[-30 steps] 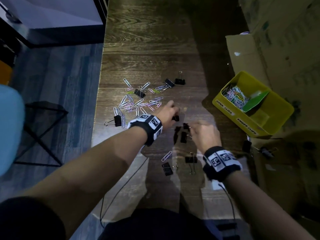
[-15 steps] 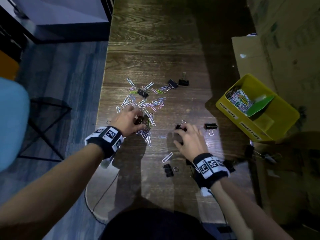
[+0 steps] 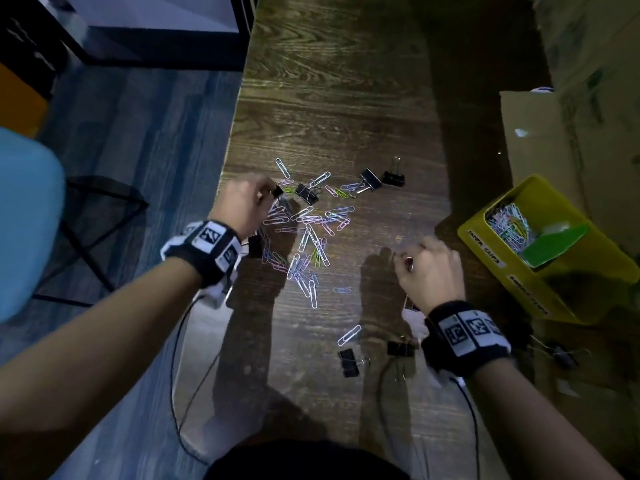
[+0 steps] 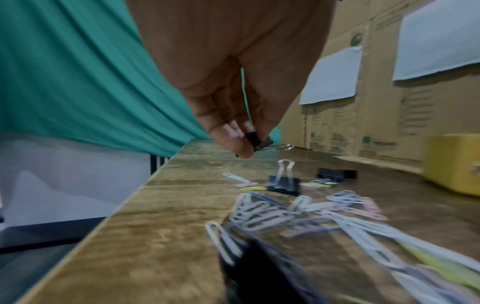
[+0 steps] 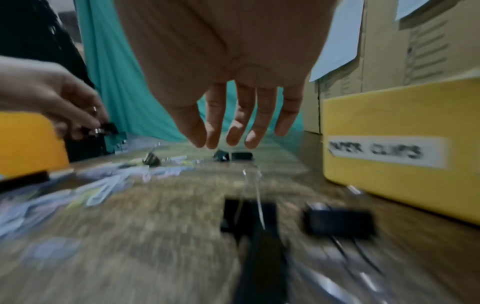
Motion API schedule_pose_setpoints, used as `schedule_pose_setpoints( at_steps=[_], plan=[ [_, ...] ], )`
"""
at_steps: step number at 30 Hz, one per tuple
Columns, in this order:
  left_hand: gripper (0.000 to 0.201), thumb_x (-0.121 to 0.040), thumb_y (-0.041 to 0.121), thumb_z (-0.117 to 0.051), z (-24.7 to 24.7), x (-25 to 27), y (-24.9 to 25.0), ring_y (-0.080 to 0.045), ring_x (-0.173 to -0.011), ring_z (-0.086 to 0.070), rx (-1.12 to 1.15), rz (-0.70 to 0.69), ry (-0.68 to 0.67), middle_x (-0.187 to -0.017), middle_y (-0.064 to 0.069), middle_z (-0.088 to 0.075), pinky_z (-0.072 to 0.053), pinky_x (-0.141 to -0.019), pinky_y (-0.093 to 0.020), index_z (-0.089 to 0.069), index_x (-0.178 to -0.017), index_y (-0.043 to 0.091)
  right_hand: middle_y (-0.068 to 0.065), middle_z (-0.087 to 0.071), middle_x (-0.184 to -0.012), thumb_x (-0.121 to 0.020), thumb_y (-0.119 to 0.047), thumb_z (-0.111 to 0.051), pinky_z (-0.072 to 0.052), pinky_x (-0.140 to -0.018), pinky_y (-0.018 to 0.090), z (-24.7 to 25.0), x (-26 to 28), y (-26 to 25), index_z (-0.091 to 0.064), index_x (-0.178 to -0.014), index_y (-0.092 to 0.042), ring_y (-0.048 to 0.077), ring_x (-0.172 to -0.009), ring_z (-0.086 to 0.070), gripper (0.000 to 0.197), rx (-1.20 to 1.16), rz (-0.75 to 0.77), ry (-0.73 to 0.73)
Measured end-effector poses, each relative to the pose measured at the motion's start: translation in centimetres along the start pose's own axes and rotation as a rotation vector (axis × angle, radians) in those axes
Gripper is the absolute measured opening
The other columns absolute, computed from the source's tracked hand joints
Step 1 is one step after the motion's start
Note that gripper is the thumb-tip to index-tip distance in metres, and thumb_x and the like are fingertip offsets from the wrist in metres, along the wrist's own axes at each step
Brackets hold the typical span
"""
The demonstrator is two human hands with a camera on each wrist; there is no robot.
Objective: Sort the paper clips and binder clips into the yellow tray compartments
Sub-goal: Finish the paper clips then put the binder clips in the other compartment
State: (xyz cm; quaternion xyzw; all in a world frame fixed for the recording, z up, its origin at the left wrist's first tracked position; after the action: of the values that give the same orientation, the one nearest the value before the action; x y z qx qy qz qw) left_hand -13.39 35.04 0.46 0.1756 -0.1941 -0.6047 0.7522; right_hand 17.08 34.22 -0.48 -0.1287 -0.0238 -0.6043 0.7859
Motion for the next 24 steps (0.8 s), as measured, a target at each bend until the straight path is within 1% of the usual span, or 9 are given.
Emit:
schedule_pose_setpoints(
  at_steps=[2,4,9,11,13,15,16,19,24],
  plan=[
    [0.017,-0.082,0.010,-0.059,0.3,-3.1,-1.7,-0.030,-0.082,-0.063,-0.055,0.047,0.014,-0.095,-0.009,-0.068,-0.052,-0.070,-0.033,-0.066,-0.096,0.015,0.008,-0.062,-0.104,-0.089,-0.025,-0.053,-0.041,-0.089,0.043,1.8,-2.7,-1.6,-0.069,-0.097,-0.017,0.028,-0.099,-0.057,0.020,-0.060,0.041,0.044],
    [0.022,-0.080,0.011,-0.054,0.0,-5.6,-3.3,-0.038,-0.090,-0.062,-0.129,0.114,-0.015,-0.098,-0.017,-0.068,-0.052,-0.079,-0.042,-0.066,-0.097,0.018,0.009,-0.060,-0.107,-0.088,-0.021,-0.053,-0.040,-0.091,0.043,2.9,-5.8,-2.9,-0.068,-0.102,-0.019,0.030,-0.103,-0.056,0.021,-0.088,0.058,0.047],
    [0.026,-0.083,0.012,-0.054,-1.2,-8.6,-5.0,-0.040,-0.097,-0.059,-0.234,0.171,-0.136,-0.108,-0.020,-0.063,-0.051,-0.084,-0.046,-0.063,-0.105,0.022,0.012,-0.048,-0.130,-0.089,-0.014,-0.049,-0.039,-0.099,0.049,1.9,-13.2,-4.1,-0.054,-0.127,-0.020,0.034,-0.119,-0.047,0.039,-0.012,0.116,-0.103],
    [0.032,-0.081,0.024,-0.062,-1.4,-8.3,-4.7,-0.039,-0.102,-0.056,-0.317,0.136,-0.189,-0.114,-0.017,-0.058,-0.050,-0.084,-0.048,-0.058,-0.113,0.022,0.009,-0.035,-0.144,-0.090,-0.011,-0.046,-0.037,-0.102,0.052,0.2,-14.9,-4.4,-0.042,-0.137,-0.026,0.033,-0.129,-0.037,0.049,0.042,0.170,-0.218],
    [0.058,-0.073,0.043,-0.069,-0.6,-7.8,-2.9,-0.037,-0.112,-0.046,-0.464,0.059,-0.137,-0.124,-0.016,-0.047,-0.044,-0.089,-0.051,-0.048,-0.124,0.024,0.007,-0.027,-0.150,-0.094,-0.015,-0.046,-0.036,-0.102,0.052,-1.2,-15.9,-4.3,-0.033,-0.142,-0.031,0.034,-0.133,-0.031,0.053,0.086,0.192,-0.291],
    [0.072,-0.070,0.058,-0.066,-0.6,-7.0,0.1,-0.034,-0.118,-0.040,-0.493,-0.040,-0.097,-0.127,-0.015,-0.041,-0.038,-0.094,-0.050,-0.040,-0.129,0.028,0.006,-0.032,-0.147,-0.095,-0.024,-0.049,-0.037,-0.101,0.050,-2.0,-16.4,-4.0,-0.033,-0.142,-0.031,0.032,-0.131,-0.034,0.051,0.098,0.202,-0.297],
    [0.071,-0.071,0.059,-0.065,-1.7,-6.6,1.2,-0.031,-0.116,-0.042,-0.452,-0.070,-0.139,-0.127,-0.013,-0.041,-0.038,-0.094,-0.048,-0.040,-0.129,0.029,0.006,-0.038,-0.143,-0.094,-0.025,-0.051,-0.039,-0.100,0.049,-2.1,-16.6,-4.0,-0.036,-0.141,-0.029,0.032,-0.128,-0.037,0.050,0.095,0.208,-0.281],
    [0.060,-0.073,0.049,-0.070,-6.2,-5.7,3.1,-0.032,-0.105,-0.054,-0.311,-0.111,-0.362,-0.123,-0.008,-0.044,-0.049,-0.085,-0.044,-0.048,-0.123,0.024,0.010,-0.050,-0.130,-0.092,-0.019,-0.054,-0.040,-0.096,0.046,-1.7,-16.7,-3.6,-0.045,-0.136,-0.022,0.032,-0.121,-0.044,0.045,0.054,0.192,-0.206],
    [0.016,-0.077,0.013,-0.062,-8.0,-6.9,4.4,-0.033,-0.089,-0.059,-0.278,-0.256,-0.455,-0.100,-0.013,-0.061,-0.046,-0.071,-0.035,-0.063,-0.093,0.011,0.017,-0.053,-0.120,-0.091,-0.007,-0.051,-0.045,-0.092,0.049,-0.6,-16.8,-0.8,-0.054,-0.126,-0.012,0.037,-0.112,-0.051,0.036,0.048,0.100,-0.131]
  ],
)
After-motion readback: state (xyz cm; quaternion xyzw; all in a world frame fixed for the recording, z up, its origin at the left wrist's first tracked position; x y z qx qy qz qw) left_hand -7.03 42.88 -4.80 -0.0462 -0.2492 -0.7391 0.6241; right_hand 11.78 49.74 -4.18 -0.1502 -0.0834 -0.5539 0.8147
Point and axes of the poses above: each hand's wrist, its own x-axis away from the middle knuckle, its own z-axis out of the back of the hand, y = z × x, the point moved 8 cm from there along -x, towards the middle knuckle
